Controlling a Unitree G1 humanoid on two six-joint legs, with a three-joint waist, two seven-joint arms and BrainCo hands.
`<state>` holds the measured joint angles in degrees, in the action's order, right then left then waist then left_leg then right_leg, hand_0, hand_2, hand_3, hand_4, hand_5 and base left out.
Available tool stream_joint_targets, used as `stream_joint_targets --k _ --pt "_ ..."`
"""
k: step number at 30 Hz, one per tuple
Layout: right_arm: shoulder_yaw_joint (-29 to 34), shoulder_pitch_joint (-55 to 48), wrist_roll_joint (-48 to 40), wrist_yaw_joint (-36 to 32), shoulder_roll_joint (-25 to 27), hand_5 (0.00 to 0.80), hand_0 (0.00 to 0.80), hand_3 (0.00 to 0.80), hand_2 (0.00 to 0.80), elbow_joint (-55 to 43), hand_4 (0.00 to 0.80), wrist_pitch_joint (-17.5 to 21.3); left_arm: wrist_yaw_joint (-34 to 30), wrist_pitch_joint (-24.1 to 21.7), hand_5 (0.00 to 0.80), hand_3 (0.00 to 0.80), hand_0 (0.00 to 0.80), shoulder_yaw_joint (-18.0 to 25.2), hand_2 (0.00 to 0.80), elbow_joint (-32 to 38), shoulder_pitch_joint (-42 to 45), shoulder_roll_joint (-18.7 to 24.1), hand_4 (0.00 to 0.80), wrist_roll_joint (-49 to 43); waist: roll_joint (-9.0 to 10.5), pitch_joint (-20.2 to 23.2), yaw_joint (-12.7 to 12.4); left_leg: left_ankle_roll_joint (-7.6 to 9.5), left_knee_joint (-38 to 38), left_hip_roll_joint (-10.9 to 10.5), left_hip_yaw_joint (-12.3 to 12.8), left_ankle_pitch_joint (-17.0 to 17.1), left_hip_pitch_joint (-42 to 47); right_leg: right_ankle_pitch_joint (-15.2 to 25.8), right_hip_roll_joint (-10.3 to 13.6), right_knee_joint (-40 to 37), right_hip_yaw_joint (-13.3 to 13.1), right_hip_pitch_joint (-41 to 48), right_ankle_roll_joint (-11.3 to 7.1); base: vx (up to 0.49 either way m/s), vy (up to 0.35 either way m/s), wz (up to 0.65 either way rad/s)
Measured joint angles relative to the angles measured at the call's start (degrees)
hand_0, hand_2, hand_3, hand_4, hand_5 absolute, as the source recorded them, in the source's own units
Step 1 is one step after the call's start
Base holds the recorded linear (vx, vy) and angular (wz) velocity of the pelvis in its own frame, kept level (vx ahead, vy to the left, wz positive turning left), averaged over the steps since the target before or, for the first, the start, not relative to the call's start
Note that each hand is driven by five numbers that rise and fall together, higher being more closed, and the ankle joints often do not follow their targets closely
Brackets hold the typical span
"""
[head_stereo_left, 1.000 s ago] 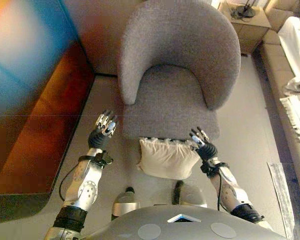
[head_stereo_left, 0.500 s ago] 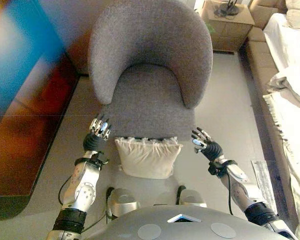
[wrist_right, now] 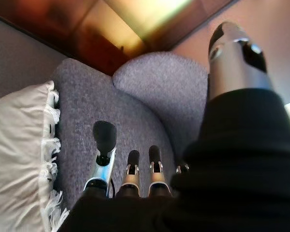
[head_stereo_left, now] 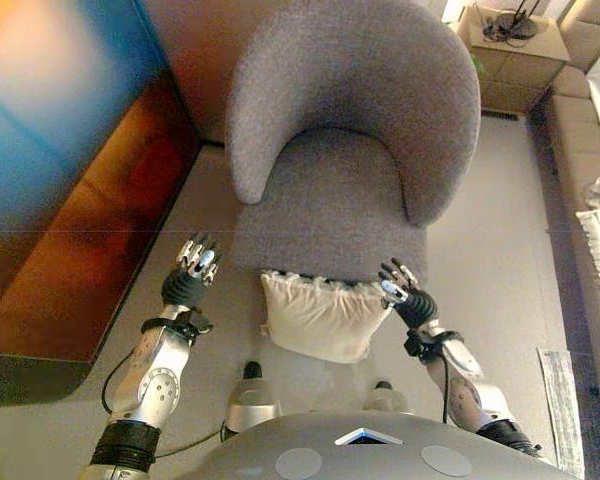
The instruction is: Pick up the cushion and take it to the sofa
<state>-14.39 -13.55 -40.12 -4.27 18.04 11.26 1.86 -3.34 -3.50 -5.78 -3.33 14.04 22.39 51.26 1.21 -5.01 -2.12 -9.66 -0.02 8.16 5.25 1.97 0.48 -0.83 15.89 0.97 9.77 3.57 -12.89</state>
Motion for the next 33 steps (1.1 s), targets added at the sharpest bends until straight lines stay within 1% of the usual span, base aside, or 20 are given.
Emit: stream_joint_targets --k 3,5,9,14,17,19,21,22,24,25,26,27,29,30,33 --pt "-0.1 0.0 -0.1 0.0 0.0 0.000 0.000 0.000 0.000 0.0 0.000 0.4 -0.2 0.0 0.000 0.000 0.000 -0.3 0.000 0.0 0.0 0.1 0.000 0.0 0.69 1.1 0.0 -0.27 -1.1 0.5 0.5 0.7 0.2 0.8 -0.7 -1.6 -0.1 0.2 0.23 -0.027 -0.053 -0.07" --pt "-0.1 0.0 -0.6 0.0 0.0 0.000 0.000 0.000 0.000 0.1 0.000 1.3 -0.2 0.0 0.000 0.000 0.000 -0.9 0.000 0.0 -0.4 0.2 0.000 0.0 1.07 1.5 -0.1 -0.54 -2.0 0.9 0.6 1.2 0.2 1.4 -1.2 -2.7 0.0 0.3 0.45 -0.036 -0.043 -0.02" --pt "-0.6 0.8 -2.2 0.4 0.0 0.000 0.000 0.000 0.000 0.1 0.000 2.5 0.0 0.0 0.000 0.000 0.000 -3.1 0.000 0.0 -0.9 0.2 0.000 -1.1 1.10 1.6 0.0 -0.65 -2.7 1.5 0.8 1.7 0.2 2.0 -1.9 -3.9 0.0 0.3 0.74 -0.029 -0.030 -0.04" --pt "-1.2 1.1 -2.4 0.3 0.0 0.000 0.000 0.000 0.000 0.1 0.000 2.5 0.1 0.0 0.000 0.000 0.000 -3.9 0.000 0.0 -0.9 0.2 0.000 -1.0 1.07 1.6 -0.1 -0.90 -3.5 1.8 1.0 2.0 0.2 2.8 -2.4 -5.2 -0.1 0.3 0.92 -0.001 -0.004 -0.02" --pt "-1.2 1.1 -6.3 -0.7 -0.1 0.000 0.000 0.000 0.000 0.1 0.000 2.4 0.0 0.0 0.000 0.000 0.000 -4.0 0.000 0.0 -0.9 0.2 0.000 -1.0 1.06 1.6 -0.1 -0.96 -4.2 1.9 1.1 2.4 0.4 2.8 -2.5 -5.4 0.0 0.3 0.92 0.011 -0.004 0.00" --pt "-0.9 1.0 -13.1 -3.1 -0.7 0.000 0.000 0.000 0.000 0.1 0.000 1.6 -0.9 0.9 0.000 0.000 0.000 -4.0 0.000 0.0 -0.8 0.1 0.000 -0.2 1.05 1.6 -0.1 -1.04 -4.7 1.9 1.2 2.5 0.9 2.8 -2.6 -5.5 0.1 0.8 0.92 0.015 -0.008 0.00" --pt "-0.9 0.9 -17.7 -6.0 -1.9 0.000 0.000 0.000 0.000 0.1 0.000 1.3 -3.5 2.8 0.000 0.000 0.000 -4.1 0.000 0.0 -0.9 -0.2 0.000 3.4 1.06 1.6 0.0 -1.06 -4.8 1.9 1.1 2.5 1.2 2.8 -2.7 -5.9 0.2 1.4 0.92 0.000 0.000 0.00" --pt "-0.9 1.1 -20.1 -7.6 -2.1 0.000 0.000 0.000 0.000 0.1 0.000 0.9 -5.2 4.5 0.000 0.000 0.000 -4.2 0.000 0.0 -1.1 -0.6 0.000 7.0 1.03 1.6 0.0 -1.06 -4.9 1.9 1.1 2.5 1.2 2.8 -2.7 -6.0 0.2 1.4 0.91 0.000 0.000 0.00" --pt "-0.1 1.2 -29.8 -13.7 -4.0 0.000 0.000 0.000 0.000 1.1 0.000 -1.7 -10.5 9.3 0.000 0.000 0.000 -4.2 0.000 -0.4 -1.0 -3.2 0.000 18.6 1.04 1.6 0.0 -1.07 -4.9 2.0 1.2 2.5 1.2 2.8 -2.7 -6.0 0.2 1.4 0.90 0.000 0.000 0.00" --pt "0.1 1.3 -32.8 -15.7 -4.8 0.000 0.000 0.000 0.000 1.7 0.000 -2.8 -12.1 10.7 0.000 0.000 0.000 -4.3 0.000 -0.5 -0.9 -4.2 0.000 22.0 1.05 1.6 0.0 -1.07 -4.9 2.0 1.3 2.5 1.1 2.8 -2.7 -6.0 0.2 1.3 0.90 0.000 0.000 0.00" --pt "0.1 1.7 -37.1 -18.9 -6.3 0.000 0.000 0.000 0.000 2.8 0.000 -4.6 -14.9 12.7 0.000 0.000 0.000 -4.8 0.000 -0.9 -0.7 -6.3 0.000 26.5 1.05 1.6 0.1 -1.07 -4.9 2.0 1.4 2.5 1.2 2.8 -2.7 -6.0 0.2 1.3 0.90 0.010 0.002 -0.03" --pt "-0.4 2.1 -40.1 -20.3 -7.0 0.000 0.000 0.000 0.000 2.8 0.000 -5.9 -16.6 13.3 0.000 0.000 0.000 -5.8 0.000 -1.1 -0.7 -7.5 0.000 29.3 1.05 1.6 0.1 -1.07 -4.9 2.0 1.6 2.5 1.2 2.8 -2.7 -6.0 0.1 1.2 0.91 0.006 0.008 -0.04" --pt "-0.7 3.5 -42.5 -21.6 -7.7 0.000 0.000 0.000 0.000 2.8 0.000 -6.6 -18.4 13.7 0.000 0.000 0.000 -7.2 0.000 -1.1 -1.0 -8.4 0.000 31.3 1.06 1.6 0.4 -1.07 -4.9 2.0 1.8 2.5 1.4 2.9 -2.7 -6.0 0.0 1.3 0.93 -0.006 0.016 -0.04" --pt "-0.7 4.1 -42.8 -21.6 -7.9 0.000 0.000 0.000 0.000 2.7 0.000 -6.6 -19.0 13.6 0.000 0.000 0.000 -7.3 0.000 -1.1 -1.0 -8.3 0.000 31.3 1.10 1.6 1.3 -1.09 -4.9 2.0 1.9 2.5 1.6 2.9 -2.7 -6.0 0.0 1.3 0.93 -0.015 0.024 -0.05" --pt "-0.3 4.3 -42.8 -21.6 -7.8 0.000 0.000 0.000 0.000 2.5 0.000 -6.8 -20.7 12.8 0.000 0.000 0.000 -6.9 0.000 -1.1 -1.0 -7.1 0.000 30.4 0.98 1.7 1.5 -1.17 -5.0 2.1 2.5 2.4 1.9 2.9 -2.7 -6.0 -0.7 1.2 0.93 -0.014 0.021 -0.09"
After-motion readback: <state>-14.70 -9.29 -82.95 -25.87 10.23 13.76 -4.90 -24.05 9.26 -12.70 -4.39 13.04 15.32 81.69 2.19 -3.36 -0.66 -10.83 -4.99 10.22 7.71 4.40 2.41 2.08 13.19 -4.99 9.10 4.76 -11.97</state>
